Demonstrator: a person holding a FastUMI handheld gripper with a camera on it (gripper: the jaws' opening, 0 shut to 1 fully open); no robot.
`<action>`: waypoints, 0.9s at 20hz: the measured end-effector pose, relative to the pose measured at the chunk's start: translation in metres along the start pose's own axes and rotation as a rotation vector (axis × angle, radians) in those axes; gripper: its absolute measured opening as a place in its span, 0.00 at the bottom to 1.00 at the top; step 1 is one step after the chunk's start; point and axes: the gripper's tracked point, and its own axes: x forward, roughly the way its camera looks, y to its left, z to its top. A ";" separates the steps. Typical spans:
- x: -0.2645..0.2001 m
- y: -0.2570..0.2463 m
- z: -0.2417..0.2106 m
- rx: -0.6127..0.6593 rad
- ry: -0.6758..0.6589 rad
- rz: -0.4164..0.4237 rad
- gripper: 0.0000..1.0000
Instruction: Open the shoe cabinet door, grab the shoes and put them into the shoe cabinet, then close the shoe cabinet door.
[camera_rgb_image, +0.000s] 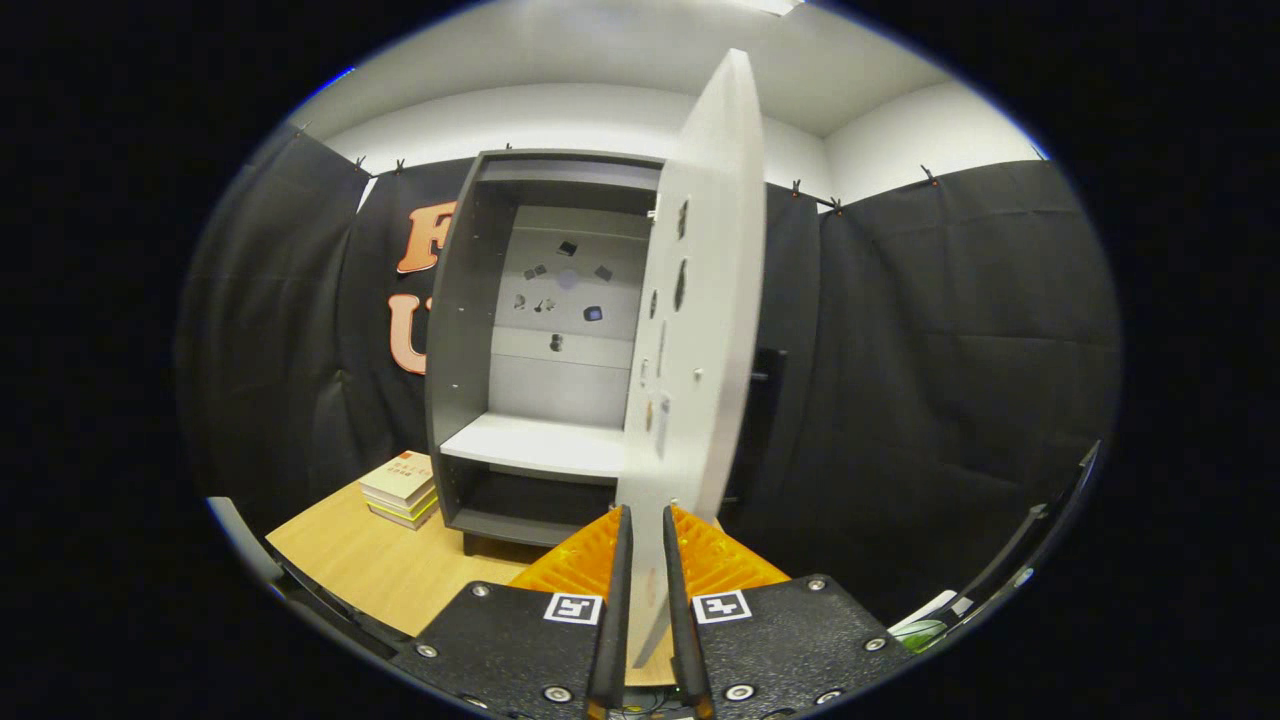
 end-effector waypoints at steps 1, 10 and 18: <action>-0.002 0.013 -0.006 0.008 0.019 0.006 0.20; -0.004 0.106 -0.047 0.102 0.116 0.031 0.33; 0.024 0.159 -0.126 0.206 0.296 0.104 0.37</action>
